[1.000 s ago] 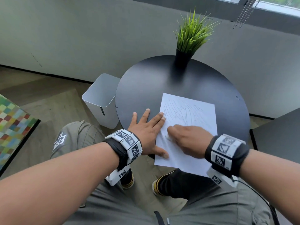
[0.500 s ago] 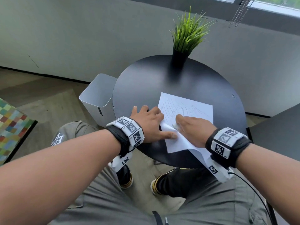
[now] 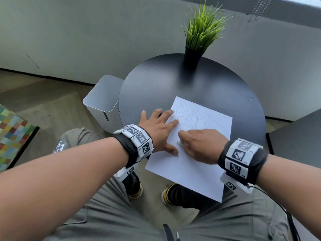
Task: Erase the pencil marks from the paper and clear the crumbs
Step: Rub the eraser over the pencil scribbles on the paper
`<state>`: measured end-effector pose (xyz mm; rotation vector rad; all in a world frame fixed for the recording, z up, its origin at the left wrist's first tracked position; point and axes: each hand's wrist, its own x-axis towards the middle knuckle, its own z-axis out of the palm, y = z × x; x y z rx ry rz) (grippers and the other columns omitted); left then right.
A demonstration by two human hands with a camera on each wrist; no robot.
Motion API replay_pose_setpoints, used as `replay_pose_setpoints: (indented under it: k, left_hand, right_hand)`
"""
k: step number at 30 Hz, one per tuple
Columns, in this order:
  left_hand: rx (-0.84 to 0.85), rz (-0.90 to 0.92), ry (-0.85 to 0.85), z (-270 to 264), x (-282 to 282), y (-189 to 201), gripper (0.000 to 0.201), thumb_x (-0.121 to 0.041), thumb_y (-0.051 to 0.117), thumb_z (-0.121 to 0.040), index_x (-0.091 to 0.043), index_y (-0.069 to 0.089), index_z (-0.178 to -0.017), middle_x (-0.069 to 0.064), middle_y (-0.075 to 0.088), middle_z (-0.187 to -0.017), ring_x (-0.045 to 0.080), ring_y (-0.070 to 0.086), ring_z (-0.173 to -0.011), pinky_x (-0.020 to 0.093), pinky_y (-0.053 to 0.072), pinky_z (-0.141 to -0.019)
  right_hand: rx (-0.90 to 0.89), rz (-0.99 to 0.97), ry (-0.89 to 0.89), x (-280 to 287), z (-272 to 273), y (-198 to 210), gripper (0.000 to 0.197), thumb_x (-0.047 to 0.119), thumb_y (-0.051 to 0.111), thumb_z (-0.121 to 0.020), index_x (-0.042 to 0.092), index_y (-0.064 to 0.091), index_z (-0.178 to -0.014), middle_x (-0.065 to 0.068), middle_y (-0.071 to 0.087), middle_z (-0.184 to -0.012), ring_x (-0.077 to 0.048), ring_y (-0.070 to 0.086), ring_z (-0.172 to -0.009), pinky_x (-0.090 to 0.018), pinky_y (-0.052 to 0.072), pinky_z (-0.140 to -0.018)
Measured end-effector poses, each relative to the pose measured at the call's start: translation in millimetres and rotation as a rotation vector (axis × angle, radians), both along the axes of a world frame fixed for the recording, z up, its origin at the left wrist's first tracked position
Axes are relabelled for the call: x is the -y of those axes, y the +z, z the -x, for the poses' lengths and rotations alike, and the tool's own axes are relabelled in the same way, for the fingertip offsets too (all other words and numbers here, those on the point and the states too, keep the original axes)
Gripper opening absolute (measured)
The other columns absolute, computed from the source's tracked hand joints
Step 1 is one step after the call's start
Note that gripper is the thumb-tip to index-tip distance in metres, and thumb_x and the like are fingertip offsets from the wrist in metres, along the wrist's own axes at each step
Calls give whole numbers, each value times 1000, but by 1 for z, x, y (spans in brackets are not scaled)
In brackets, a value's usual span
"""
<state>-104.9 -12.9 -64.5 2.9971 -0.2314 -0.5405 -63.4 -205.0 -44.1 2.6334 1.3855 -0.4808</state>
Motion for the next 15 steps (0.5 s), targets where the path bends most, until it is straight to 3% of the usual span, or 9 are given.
replay_pose_setpoints:
  k: [4,6,8,10,12,15]
  left_hand:
    - [-65,12,-17,-4,-3,-1,122,-95,53,-62,-35,7,-157,-13,-9,-167,29,-6,-154,75,15,-110]
    - [-79,16,-12,-2,-5,-1,123,-96,53,-60,-36,5,-157,-13,-11,-167,28,-7,-154,75,13,-111]
    - [-83,17,-12,-2,-5,-1,123,-96,51,-61,-35,5,-158,-13,-11,-167,27,-8,-154,74,12,-111]
    - [-73,25,-17,-1,-3,-3,122,-96,50,-63,-35,5,-158,-13,-11,-167,27,-9,-154,74,12,-111]
    - [-62,33,-14,-1,-4,-4,122,-95,50,-63,-34,5,-158,-12,-11,-167,27,-10,-154,74,11,-112]
    - [-70,31,-2,2,-5,-2,122,-96,49,-64,-34,4,-159,-13,-11,-167,26,-11,-154,74,9,-112]
  right_hand:
    - [83,17,-160,-10,-36,5,20,38,32,-96,26,21,-86,-6,60,-97,-32,52,-75,-38,42,-61]
    - [53,49,-33,-11,-23,11,11,33,38,-95,27,29,-98,-5,59,-100,-34,57,-80,-37,42,-61]
    - [-49,111,172,-9,-1,14,16,34,40,-94,24,35,-107,-2,55,-99,-33,59,-83,-37,44,-61]
    - [-60,139,210,-9,-1,17,19,35,39,-94,22,39,-109,-2,55,-99,-33,59,-85,-37,45,-62]
    - [-5,95,35,-14,-24,18,19,37,38,-95,23,39,-107,-4,58,-105,-33,59,-89,-36,42,-65]
    - [27,6,-223,-14,-52,11,15,32,40,-92,18,34,-92,-9,59,-96,-31,52,-79,-37,45,-65]
